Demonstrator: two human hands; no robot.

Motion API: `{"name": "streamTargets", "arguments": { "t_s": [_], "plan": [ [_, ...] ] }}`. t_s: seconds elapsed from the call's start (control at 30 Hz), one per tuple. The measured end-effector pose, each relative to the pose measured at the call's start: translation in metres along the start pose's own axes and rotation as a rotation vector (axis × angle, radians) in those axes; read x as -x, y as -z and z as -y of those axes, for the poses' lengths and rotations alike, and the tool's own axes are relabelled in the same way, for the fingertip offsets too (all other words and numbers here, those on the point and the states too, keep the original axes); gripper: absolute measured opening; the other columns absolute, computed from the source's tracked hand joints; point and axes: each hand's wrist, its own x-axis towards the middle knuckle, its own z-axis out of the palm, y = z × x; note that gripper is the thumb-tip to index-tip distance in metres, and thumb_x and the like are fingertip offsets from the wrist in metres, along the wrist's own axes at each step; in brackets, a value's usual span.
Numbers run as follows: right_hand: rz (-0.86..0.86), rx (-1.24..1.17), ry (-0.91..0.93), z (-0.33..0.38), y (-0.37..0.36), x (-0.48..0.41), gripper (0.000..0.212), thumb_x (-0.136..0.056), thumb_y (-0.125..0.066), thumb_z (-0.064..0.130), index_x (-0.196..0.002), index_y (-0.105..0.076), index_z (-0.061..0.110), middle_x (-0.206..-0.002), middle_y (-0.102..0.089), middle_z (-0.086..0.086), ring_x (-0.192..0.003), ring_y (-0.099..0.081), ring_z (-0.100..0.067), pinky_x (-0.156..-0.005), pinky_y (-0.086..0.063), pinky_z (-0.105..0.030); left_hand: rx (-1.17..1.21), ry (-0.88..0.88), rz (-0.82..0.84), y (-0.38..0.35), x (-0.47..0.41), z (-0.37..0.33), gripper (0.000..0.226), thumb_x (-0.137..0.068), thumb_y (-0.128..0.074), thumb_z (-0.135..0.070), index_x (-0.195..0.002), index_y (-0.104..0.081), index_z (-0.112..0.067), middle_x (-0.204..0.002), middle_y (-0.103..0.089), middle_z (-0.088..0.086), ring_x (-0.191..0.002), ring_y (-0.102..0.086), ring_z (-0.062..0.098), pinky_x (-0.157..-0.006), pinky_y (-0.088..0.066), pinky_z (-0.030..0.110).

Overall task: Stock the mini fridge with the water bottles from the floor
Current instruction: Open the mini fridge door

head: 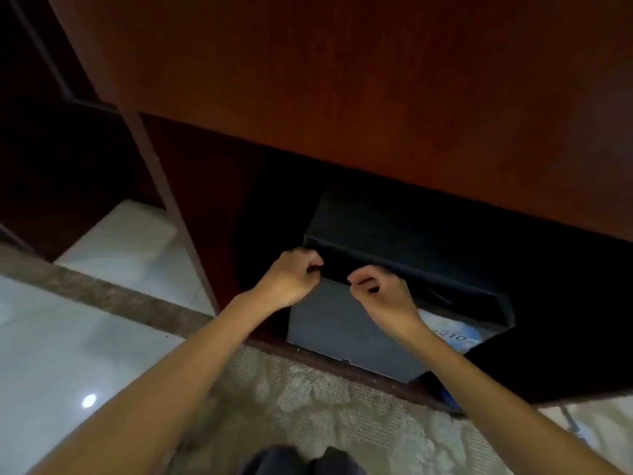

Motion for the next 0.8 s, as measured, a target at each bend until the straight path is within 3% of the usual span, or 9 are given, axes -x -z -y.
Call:
{"name": "streamTargets", "arguments": {
  "t_s": [0.17, 0.23, 0.33, 0.53, 0.63, 0.8],
  "plan": [
    [-0.199, 0.153, 0.129, -0.056, -0.036, -0.023, 0.033, -0.088, -0.047, -0.001, -0.118, -0.058, 0.005, -0.124, -0.052, -0.005, -0.107, -0.056, -0.013, -0.080, -0.035, -0.009, -0.378, -0.203, -0.065, -0.062, -0.019, 0.015, 0.044, -0.095, -0.035, -0.005, -0.139, -0.039, -0.010, -0.144, -0.040, 0.003, -0.134, -0.033, 0.020, -0.109, -0.032, 0.033],
    [-0.279, 0.224, 0.203, -0.071, -0.046, -0.033, 0.038, -0.087, -0.045, -0.003, -0.124, -0.054, 0.003, -0.127, -0.051, -0.007, -0.111, -0.054, -0.018, -0.079, -0.032, -0.007, -0.565, -0.285, -0.157, -0.079, -0.026, 0.024, 0.048, -0.093, -0.038, -0.004, -0.140, -0.035, -0.010, -0.142, -0.039, 0.004, -0.131, -0.036, 0.021, -0.106, -0.032, 0.033],
    [-0.387, 0.318, 0.300, -0.080, -0.058, -0.041, 0.039, -0.087, -0.045, 0.001, -0.125, -0.054, 0.004, -0.125, -0.050, -0.007, -0.113, -0.051, -0.021, -0.082, -0.034, -0.015, -0.650, -0.325, -0.311, -0.099, -0.032, 0.030, 0.049, -0.089, -0.042, -0.002, -0.137, -0.038, -0.009, -0.135, -0.043, 0.006, -0.122, -0.044, 0.022, -0.099, -0.035, 0.032],
    [-0.400, 0.336, 0.314, -0.084, -0.064, -0.039, 0.045, -0.086, -0.043, 0.002, -0.130, -0.047, 0.003, -0.128, -0.039, -0.007, -0.118, -0.042, -0.021, -0.084, -0.039, -0.024, -0.732, -0.241, -0.439, -0.117, -0.031, 0.023, 0.045, -0.087, -0.047, -0.005, -0.131, -0.040, -0.004, -0.132, -0.042, 0.013, -0.120, -0.043, 0.029, -0.096, -0.035, 0.036],
    [-0.378, 0.342, 0.286, -0.080, -0.064, -0.028, 0.047, -0.085, -0.043, 0.003, -0.133, -0.043, 0.003, -0.130, -0.035, -0.008, -0.120, -0.041, -0.024, -0.092, -0.043, -0.031, -0.745, -0.180, -0.412, -0.118, -0.026, 0.013, 0.042, -0.089, -0.047, -0.010, -0.130, -0.039, -0.005, -0.132, -0.043, 0.012, -0.121, -0.043, 0.029, -0.097, -0.034, 0.037],
    [-0.316, 0.314, 0.185, -0.072, -0.063, -0.011, 0.052, -0.086, -0.041, 0.004, -0.138, -0.037, 0.005, -0.139, -0.028, -0.005, -0.128, -0.033, -0.022, -0.096, -0.040, -0.032, -0.815, -0.102, -0.325, -0.111, -0.013, 0.000, 0.039, -0.090, -0.047, -0.011, -0.128, -0.042, -0.005, -0.132, -0.045, 0.012, -0.121, -0.044, 0.028, -0.100, -0.031, 0.037]
  ]
}}
